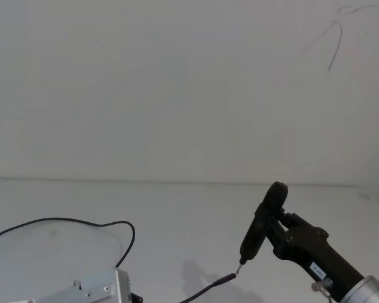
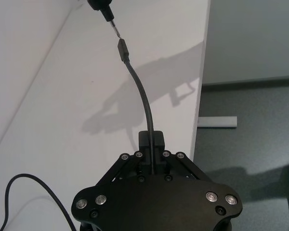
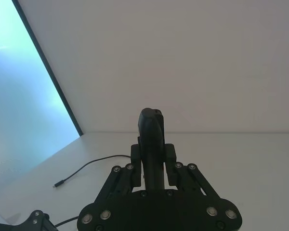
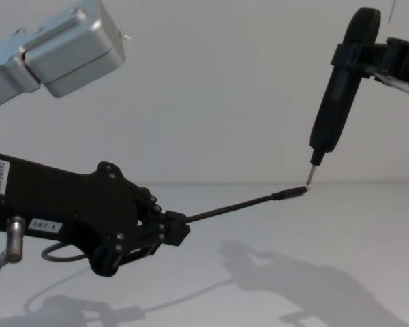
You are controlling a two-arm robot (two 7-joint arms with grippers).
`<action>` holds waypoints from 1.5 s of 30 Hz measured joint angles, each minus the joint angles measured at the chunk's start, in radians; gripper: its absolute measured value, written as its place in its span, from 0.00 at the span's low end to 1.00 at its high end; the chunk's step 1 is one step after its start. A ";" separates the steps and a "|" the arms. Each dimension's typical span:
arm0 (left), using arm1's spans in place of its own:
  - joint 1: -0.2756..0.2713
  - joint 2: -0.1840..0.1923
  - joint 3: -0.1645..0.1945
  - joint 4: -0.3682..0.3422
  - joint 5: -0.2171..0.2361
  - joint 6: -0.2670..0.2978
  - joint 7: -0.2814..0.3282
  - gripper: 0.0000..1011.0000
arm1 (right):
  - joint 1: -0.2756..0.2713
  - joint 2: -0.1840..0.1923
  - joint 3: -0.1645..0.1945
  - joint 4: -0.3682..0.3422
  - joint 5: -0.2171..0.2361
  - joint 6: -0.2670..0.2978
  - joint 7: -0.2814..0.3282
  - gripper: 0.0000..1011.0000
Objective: Pick up the data cable with the one hand.
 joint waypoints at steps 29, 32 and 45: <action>0.000 0.000 0.000 0.000 0.000 0.000 0.000 0.04 | 0.014 0.018 -0.019 0.007 0.018 -0.007 -0.022 0.28; 0.000 0.000 0.000 0.000 0.000 0.000 0.000 0.04 | 0.016 0.020 -0.021 0.008 0.021 -0.007 -0.022 0.28; 0.000 0.000 0.000 0.000 0.000 0.000 0.000 0.04 | 0.023 0.030 -0.030 0.017 0.030 -0.007 -0.026 0.28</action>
